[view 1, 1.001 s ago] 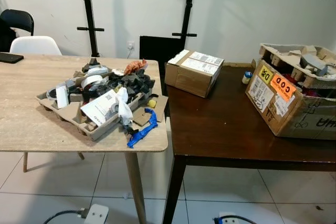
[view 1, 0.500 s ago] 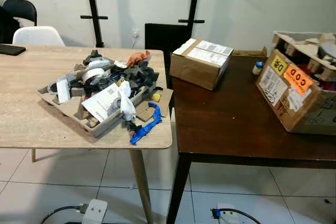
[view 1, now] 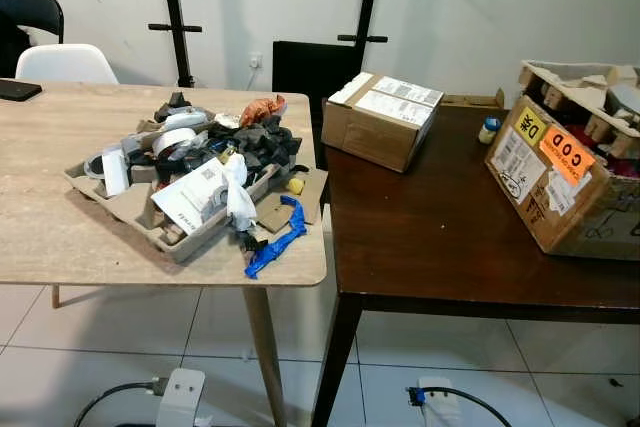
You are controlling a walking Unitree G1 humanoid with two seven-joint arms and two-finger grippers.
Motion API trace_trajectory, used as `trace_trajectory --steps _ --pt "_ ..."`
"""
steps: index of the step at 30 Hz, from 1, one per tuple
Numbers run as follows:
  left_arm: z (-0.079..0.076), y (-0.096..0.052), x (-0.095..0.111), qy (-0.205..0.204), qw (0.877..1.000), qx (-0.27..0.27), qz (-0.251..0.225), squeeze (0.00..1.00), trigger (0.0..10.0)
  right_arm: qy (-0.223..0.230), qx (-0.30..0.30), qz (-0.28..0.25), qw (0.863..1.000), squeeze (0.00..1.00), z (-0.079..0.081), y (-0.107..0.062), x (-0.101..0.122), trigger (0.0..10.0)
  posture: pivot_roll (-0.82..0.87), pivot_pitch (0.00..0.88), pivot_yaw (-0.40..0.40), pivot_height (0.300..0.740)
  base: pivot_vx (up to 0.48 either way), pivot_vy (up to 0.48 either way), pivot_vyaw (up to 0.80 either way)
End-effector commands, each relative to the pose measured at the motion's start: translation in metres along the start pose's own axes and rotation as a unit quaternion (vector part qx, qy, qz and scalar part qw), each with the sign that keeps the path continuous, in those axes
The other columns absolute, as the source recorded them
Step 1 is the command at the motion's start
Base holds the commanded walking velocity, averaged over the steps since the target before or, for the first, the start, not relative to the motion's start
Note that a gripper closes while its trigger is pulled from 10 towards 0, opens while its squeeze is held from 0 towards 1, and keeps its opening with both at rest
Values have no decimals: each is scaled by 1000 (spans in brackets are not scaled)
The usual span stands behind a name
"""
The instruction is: Picking trash to rubbish bin
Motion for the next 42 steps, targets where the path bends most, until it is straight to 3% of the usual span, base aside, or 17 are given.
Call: trace_trajectory --steps 1,13,42 --pt "-6 -1 -9 -9 1000 -9 16 0 10000 3 -6 15 1000 0 -3 -2 -10 10000 59 127 -47 740 0 0 0" --pt "-10 1 -3 -19 1000 -20 8 0 10000 2 -3 19 1000 0 0 -2 -13 10000 51 113 -39 740 0 0 0" --pt "-19 3 0 -16 999 -32 5 0 10000 -6 -7 21 1000 0 -6 -3 -14 10000 29 103 -35 740 0 -350 0"
Point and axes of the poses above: a point about 5 cm out from each wrist's last joint towards the gripper, its own y axis pointing out of the wrist towards the gripper, its own x axis along the axis of the wrist's last joint, z = x × y, the point moved 1 cm from there along y, pointing out of the wrist towards the gripper, and after that the axes turned 9 degrees about y, right-handed, at the moved point
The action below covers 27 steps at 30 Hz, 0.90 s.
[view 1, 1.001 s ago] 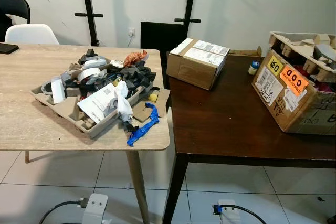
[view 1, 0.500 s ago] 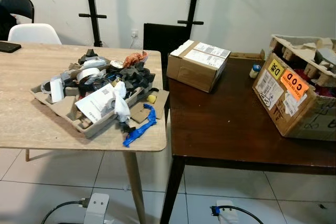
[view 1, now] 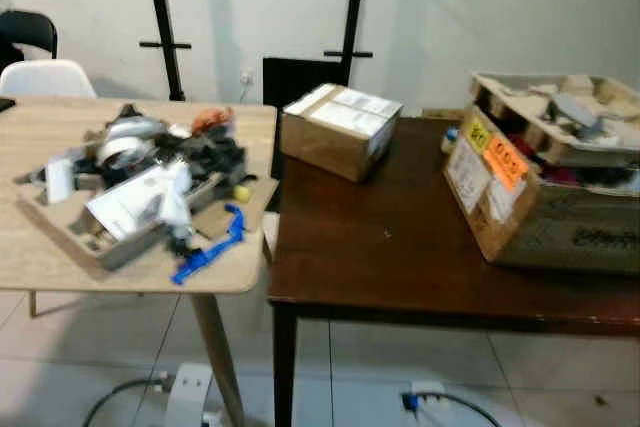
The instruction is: Picking trash to rubbish bin
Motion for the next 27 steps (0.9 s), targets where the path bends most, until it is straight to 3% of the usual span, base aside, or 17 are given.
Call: trace_trajectory --steps 1,14,27 --pt "0 -1 -7 0 1000 0 12 0 10000 0 -1 10 1000 0 1 -1 -7 10000 29 104 -36 740 0 -364 0" --pt "0 0 -4 -3 1000 0 10 0 10000 -8 4 8 1000 0 3 1 -1 10000 25 90 -35 740 0 -360 0" --pt "11 0 -4 -29 999 28 15 0 10000 -20 -2 11 1000 0 0 1 2 10000 27 18 -32 740 0 -356 0"
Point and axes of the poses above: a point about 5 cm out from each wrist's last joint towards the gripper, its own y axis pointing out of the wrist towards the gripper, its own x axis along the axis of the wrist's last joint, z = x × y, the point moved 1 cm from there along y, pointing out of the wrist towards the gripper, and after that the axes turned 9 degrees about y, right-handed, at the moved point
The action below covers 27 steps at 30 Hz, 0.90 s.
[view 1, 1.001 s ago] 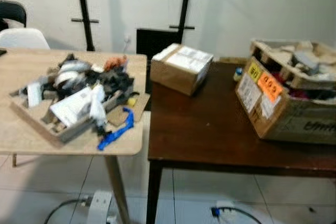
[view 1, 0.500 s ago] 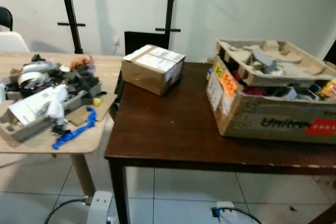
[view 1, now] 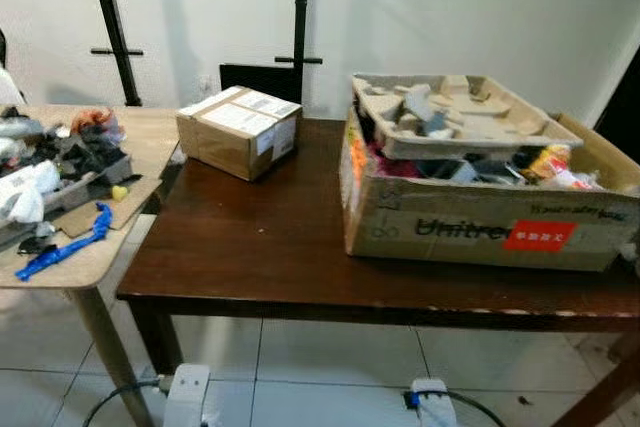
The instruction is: Picking trash to rubbish bin
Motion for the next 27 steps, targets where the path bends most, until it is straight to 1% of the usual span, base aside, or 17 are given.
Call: trace_trajectory --steps 1,8,27 --pt "6 -1 -5 -10 1000 10 11 0 10000 4 0 11 1000 0 3 0 -6 10000 27 18 -32 740 0 -356 0" --pt "8 -2 -6 -12 1000 13 15 0 10000 5 3 12 1000 0 5 0 -8 10000 24 14 -22 740 0 -352 0" --pt "3 -2 -9 -8 1000 4 17 0 10000 3 1 15 1000 0 3 -1 -11 10000 18 19 -17 740 0 -354 0"
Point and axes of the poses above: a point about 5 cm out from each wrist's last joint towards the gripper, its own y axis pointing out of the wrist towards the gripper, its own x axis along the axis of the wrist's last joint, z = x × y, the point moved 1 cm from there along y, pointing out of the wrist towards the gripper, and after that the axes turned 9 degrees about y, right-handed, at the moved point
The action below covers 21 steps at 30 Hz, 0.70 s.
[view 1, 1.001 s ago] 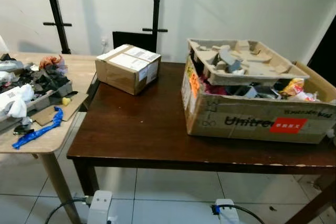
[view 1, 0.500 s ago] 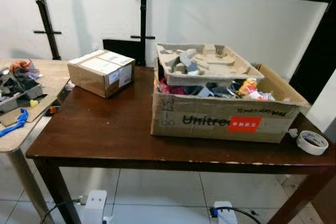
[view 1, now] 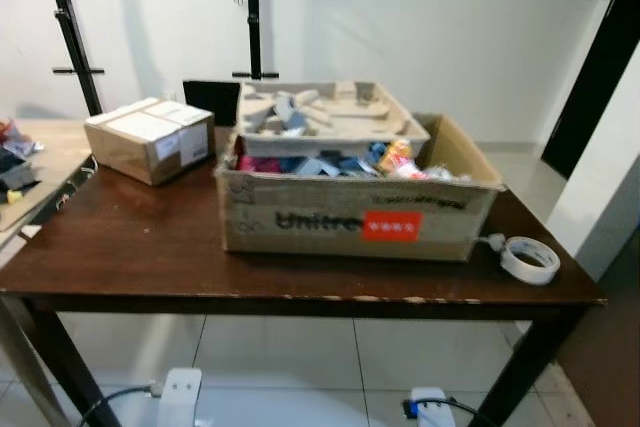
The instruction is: Picking trash to rubbish bin
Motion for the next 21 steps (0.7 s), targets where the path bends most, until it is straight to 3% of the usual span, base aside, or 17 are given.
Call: trace_trajectory --steps 1,11,14,21 --pt "-1 0 -2 5 1000 -2 3 0 10000 2 4 4 1000 0 3 0 -2 10000 18 19 -17 740 0 -352 0" --pt "-1 0 -2 7 1000 -5 4 0 10000 0 6 3 1000 0 5 1 -1 10000 18 23 -17 740 0 -347 0" --pt "-6 1 0 -21 1000 -18 1 0 10000 0 6 3 1000 0 4 1 -1 10000 18 23 -17 740 0 0 0" --pt "-8 1 1 -12 1000 -26 -5 0 10000 0 6 3 1000 0 5 1 -1 10000 18 25 -16 740 0 480 0"
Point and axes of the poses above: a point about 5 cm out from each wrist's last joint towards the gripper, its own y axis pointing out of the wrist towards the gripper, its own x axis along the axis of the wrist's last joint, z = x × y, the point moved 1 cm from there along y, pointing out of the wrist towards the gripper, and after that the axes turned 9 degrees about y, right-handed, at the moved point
